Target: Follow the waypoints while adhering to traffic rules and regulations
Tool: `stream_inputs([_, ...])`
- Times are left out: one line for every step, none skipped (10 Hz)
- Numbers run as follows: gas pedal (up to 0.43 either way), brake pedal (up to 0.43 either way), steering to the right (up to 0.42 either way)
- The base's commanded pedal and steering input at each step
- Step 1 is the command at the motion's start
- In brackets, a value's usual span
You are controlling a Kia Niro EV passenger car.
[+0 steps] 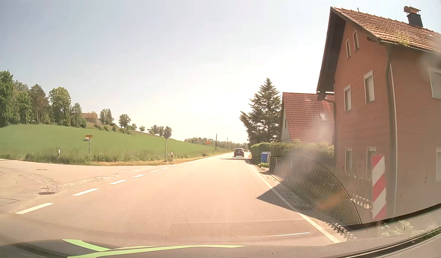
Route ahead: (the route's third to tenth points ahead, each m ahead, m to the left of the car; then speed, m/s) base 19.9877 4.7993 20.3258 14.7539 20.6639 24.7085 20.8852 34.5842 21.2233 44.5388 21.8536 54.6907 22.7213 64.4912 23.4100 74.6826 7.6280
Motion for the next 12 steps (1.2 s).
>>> stream_inputs([0.0,0.256,0.009])
stream_inputs([0.0,0.256,0.006])
stream_inputs([0.0,0.256,0.002])
stream_inputs([0.0,0.256,-0.006])
stream_inputs([0.0,0.244,-0.014])
stream_inputs([0.0,0.238,-0.021])
stream_inputs([0.0,0.226,-0.032])
stream_inputs([0.0,0.201,-0.05])
stream_inputs([0.0,0.195,-0.077])
stream_inputs([0.0,0.189,-0.1])
stream_inputs([0.0,0.183,-0.128])
stream_inputs([0.0,0.171,-0.157])
